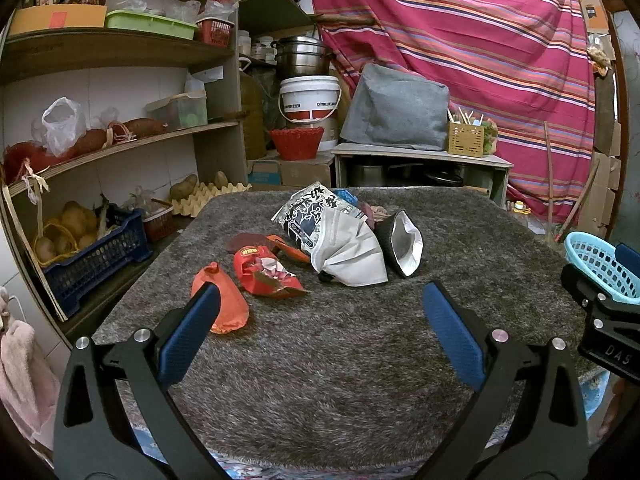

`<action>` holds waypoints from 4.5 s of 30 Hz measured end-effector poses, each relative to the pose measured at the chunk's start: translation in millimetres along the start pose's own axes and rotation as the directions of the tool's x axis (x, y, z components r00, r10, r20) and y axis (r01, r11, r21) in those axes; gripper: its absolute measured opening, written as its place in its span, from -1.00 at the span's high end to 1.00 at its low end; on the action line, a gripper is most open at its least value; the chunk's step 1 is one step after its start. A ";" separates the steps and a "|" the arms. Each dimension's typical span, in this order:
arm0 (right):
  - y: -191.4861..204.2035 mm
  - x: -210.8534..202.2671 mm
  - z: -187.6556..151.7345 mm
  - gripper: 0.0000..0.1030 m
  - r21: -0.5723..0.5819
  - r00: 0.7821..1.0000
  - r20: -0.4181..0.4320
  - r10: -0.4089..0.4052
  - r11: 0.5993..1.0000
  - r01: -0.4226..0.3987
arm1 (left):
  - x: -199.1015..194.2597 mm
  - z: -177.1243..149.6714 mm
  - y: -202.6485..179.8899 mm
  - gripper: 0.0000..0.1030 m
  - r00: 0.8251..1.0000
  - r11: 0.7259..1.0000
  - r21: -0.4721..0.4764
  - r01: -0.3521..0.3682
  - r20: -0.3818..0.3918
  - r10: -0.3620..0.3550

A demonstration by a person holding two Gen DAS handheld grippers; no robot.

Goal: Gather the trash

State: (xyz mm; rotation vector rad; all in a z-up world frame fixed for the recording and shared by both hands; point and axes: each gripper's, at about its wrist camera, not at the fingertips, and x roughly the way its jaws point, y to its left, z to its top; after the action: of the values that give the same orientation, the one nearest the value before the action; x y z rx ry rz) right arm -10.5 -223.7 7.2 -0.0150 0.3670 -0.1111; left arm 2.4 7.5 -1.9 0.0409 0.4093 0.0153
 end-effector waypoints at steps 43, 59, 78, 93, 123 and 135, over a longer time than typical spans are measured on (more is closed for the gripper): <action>-0.3 -0.3 0.2 -0.92 -0.006 1.000 -0.002 -0.003 1.000 0.003 | -2.4 0.7 -3.3 -0.90 1.000 1.000 0.004 -0.001 0.002 0.001; -0.2 -1.0 0.9 -0.92 -0.009 1.000 -0.003 -0.004 1.000 0.004 | -2.4 0.6 -3.3 -0.90 1.000 1.000 0.004 -0.001 0.002 0.001; -8.7 2.6 -6.3 -0.92 0.000 1.000 0.001 -0.012 1.000 0.012 | 0.1 -0.9 -1.2 -0.90 1.000 1.000 0.008 -0.010 -0.005 0.010; -9.7 18.0 23.8 -0.92 0.005 0.999 -0.009 -0.041 0.999 0.041 | 15.7 17.0 12.8 -0.90 0.999 0.999 0.003 -0.053 0.003 0.053; 21.8 156.3 69.4 -0.92 -0.045 0.995 -0.101 -0.027 0.999 0.022 | 131.2 19.6 130.9 -0.90 0.961 0.980 -0.075 -0.185 -0.223 0.165; 18.8 164.9 70.8 -0.92 -0.020 0.988 -0.143 -0.050 0.999 0.047 | 182.1 -6.3 141.7 -0.67 0.933 0.992 -0.094 -0.081 -0.357 0.043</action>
State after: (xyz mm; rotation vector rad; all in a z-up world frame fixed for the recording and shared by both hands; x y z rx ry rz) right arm 169.7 -223.7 13.7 -0.0322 0.5120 -0.1578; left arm 166.0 153.5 -73.9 -0.0562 0.7685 0.1086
